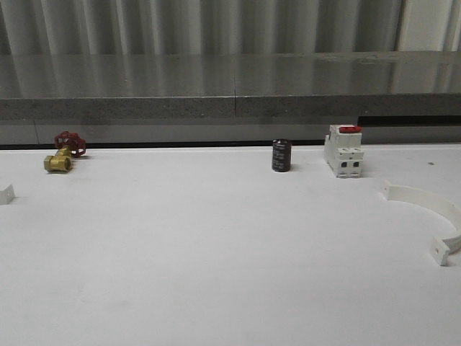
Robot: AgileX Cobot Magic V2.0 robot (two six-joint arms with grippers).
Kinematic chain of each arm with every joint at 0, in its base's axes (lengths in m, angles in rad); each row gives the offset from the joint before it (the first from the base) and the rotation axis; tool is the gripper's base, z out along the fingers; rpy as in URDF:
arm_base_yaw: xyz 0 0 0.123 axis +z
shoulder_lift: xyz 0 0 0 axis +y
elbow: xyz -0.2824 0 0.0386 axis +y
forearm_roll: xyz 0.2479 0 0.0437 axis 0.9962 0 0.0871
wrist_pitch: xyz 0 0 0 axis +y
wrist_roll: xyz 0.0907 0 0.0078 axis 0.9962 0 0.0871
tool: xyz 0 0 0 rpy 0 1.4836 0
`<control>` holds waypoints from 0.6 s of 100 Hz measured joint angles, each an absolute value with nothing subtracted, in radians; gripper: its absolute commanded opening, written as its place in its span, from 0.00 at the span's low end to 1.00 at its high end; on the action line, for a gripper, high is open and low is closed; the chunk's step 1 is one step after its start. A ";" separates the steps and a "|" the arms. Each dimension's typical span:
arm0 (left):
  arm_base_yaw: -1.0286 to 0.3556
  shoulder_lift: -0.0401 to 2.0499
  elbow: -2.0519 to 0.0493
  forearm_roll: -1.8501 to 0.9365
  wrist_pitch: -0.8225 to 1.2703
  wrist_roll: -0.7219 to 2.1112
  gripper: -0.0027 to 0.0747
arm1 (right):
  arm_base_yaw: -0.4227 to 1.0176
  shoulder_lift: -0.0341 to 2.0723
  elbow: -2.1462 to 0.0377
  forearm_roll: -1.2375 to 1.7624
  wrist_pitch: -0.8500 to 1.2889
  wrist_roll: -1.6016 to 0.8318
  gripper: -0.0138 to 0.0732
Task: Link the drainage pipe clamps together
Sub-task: 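Lower the left gripper onto the white clamp half and grasp it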
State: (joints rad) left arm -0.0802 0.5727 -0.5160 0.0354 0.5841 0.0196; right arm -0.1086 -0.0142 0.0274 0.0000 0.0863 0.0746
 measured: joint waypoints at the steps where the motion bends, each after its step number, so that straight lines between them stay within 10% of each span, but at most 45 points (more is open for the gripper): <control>1: -0.080 0.589 -0.519 0.036 0.579 0.020 0.67 | -0.109 -0.014 0.027 0.000 0.086 0.075 0.08; 60: 0.041 1.297 -0.887 0.098 0.760 -0.062 0.67 | -0.109 -0.014 0.027 0.000 0.086 0.073 0.08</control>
State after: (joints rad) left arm 0.0406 1.2968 -0.8869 0.0984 0.7601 -0.0616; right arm -0.1086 -0.0142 0.0274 0.0000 0.0863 0.0729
